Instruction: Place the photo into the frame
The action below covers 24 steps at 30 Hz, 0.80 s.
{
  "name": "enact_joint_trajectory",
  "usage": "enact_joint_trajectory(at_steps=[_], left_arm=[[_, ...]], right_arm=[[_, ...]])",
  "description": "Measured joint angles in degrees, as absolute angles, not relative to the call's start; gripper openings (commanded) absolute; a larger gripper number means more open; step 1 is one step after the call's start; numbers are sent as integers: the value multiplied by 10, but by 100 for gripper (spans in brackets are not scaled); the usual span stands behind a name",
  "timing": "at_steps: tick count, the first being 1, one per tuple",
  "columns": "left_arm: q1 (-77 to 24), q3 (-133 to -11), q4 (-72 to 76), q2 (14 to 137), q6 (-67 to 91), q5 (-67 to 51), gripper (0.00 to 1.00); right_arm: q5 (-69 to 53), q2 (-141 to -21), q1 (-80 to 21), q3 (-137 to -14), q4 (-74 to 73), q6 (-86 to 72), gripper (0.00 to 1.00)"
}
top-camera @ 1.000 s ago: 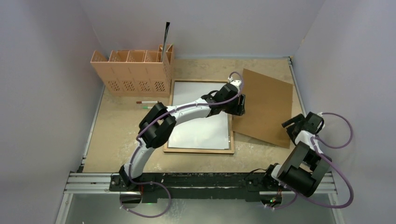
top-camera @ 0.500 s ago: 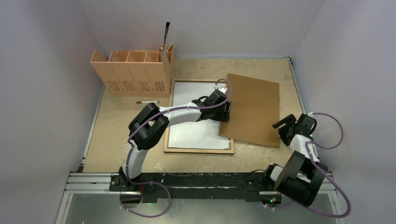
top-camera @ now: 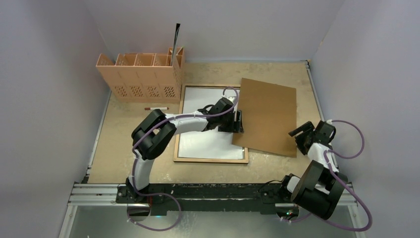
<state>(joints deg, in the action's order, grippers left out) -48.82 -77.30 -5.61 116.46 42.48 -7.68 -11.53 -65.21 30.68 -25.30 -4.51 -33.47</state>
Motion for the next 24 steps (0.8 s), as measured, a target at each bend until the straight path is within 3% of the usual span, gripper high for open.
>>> enact_joint_trajectory(at_steps=[9,24], left_arm=[[-479,-705,27,1141,495,-162,58],[-456,-647,170,1085,625,-255,35]], right_arm=[[-116,-642,306,-250,-49,-337,73],[-104,-643,308,-249,-49,-335,72]])
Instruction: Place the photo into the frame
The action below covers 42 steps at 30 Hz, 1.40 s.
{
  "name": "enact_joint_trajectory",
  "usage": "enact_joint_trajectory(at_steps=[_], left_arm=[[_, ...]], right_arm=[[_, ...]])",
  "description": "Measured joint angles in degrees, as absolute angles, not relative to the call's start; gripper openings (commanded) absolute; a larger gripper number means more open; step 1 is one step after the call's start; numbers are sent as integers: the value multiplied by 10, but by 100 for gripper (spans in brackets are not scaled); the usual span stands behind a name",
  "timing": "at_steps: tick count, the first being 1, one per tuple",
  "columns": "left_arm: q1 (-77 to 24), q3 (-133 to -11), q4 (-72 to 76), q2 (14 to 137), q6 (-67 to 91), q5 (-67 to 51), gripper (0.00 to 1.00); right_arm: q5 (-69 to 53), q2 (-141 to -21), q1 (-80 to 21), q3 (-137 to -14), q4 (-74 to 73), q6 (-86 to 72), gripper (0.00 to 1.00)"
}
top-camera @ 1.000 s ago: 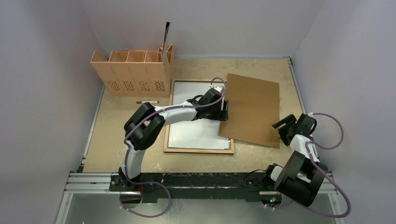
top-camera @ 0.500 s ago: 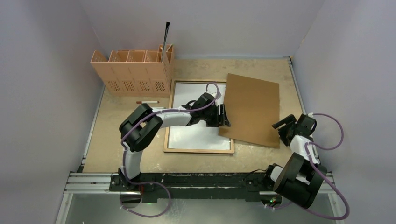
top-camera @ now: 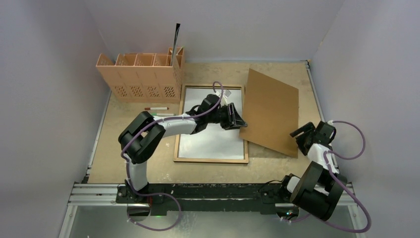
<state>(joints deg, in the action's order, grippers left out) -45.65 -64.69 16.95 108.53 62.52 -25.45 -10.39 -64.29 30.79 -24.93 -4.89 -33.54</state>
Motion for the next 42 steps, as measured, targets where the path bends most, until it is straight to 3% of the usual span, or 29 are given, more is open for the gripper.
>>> enact_joint_trajectory(at_steps=[11,14,19,36,42], left_arm=[[-458,-667,227,1098,672,-303,35],[-458,-684,198,1106,660,-302,26],[-458,-717,132,1117,623,-284,0],[-466,-851,-47,1100,481,-190,0],[-478,-885,-68,1084,413,-133,0]], right_arm=[[-114,-646,308,-251,-54,-330,70],[-120,-645,308,-251,-57,-329,70],[-124,-638,307,-251,-69,-329,69],[-32,-573,280,-341,-99,-330,73],[-23,-579,190,-426,-103,-320,76]])
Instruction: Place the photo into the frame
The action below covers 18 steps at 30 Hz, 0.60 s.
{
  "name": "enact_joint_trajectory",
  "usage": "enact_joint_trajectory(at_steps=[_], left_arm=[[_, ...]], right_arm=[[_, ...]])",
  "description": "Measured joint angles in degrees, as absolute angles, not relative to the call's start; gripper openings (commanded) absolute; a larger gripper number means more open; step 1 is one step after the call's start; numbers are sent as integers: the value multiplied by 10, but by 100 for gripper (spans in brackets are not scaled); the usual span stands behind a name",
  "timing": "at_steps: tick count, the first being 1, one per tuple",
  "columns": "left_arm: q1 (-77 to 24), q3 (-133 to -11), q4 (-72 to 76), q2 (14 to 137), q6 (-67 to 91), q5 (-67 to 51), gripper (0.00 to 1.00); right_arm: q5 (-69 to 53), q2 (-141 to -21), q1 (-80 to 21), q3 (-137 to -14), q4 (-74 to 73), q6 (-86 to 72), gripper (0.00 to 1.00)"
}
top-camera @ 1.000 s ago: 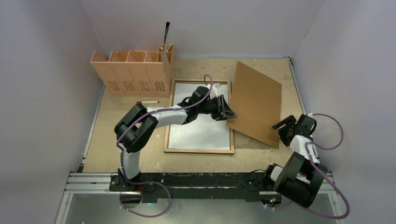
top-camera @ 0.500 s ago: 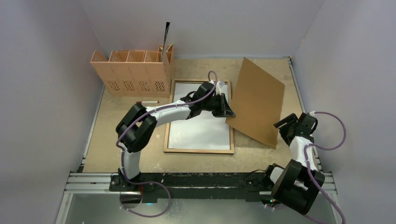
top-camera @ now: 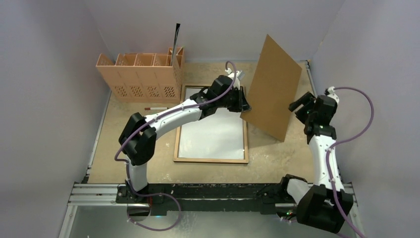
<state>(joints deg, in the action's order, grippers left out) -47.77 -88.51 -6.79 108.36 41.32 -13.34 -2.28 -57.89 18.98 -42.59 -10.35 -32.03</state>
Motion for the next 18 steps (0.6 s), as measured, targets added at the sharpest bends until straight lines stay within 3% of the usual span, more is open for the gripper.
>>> enact_joint_trajectory(at_steps=[9,18], left_arm=[[-541,-890,-87,1049,361,-27,0],[-584,-864,-73,1023,321,48,0]], right_arm=[[-11,-585,76,-602,-165,-322,78],[14,-628,-15,-688,-199,-330,79]])
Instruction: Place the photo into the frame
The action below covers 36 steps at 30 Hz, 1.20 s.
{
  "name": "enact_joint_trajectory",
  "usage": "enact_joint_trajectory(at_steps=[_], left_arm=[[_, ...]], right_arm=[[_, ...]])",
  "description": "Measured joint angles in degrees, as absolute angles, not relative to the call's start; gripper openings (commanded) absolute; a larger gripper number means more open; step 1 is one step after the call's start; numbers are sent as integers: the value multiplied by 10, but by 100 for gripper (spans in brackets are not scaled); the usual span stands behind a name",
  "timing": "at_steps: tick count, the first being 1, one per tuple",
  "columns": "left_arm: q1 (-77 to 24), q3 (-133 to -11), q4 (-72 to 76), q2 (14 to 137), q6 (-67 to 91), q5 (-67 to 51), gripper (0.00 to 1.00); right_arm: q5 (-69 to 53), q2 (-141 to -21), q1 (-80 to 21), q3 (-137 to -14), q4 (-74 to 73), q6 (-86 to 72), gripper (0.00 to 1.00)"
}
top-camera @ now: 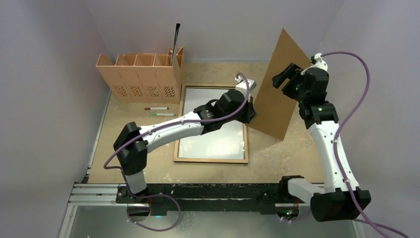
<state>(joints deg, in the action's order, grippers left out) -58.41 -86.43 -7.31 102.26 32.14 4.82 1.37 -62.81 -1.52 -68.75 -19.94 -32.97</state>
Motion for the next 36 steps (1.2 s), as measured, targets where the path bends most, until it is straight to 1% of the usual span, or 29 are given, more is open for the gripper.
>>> enact_joint_trajectory(at_steps=[9,13,22,24,27,30,33,36], left_arm=[[-604,-836,-51,1003,309,115,0],[-615,-828,-43,998,307,135,0],[-656,-815,-29,991,293,199,0],[-663,-814,-26,991,287,212,0],[-675,-813,-20,991,276,234,0],[-685,-812,-16,991,268,255,0],[-691,-812,-13,991,262,268,0],[-694,-812,-5,991,256,274,6]], right_arm=[[38,-654,-119,-735,-208,-331,79],[83,-692,-150,-782,-220,-331,78],[192,-753,-180,-827,-285,-330,73],[218,-758,-186,-833,-304,-330,71],[246,-760,-193,-844,-328,-330,63],[265,-764,-196,-861,-343,-329,50],[287,-765,-200,-871,-358,-323,35],[305,-765,-203,-878,-368,-317,22]])
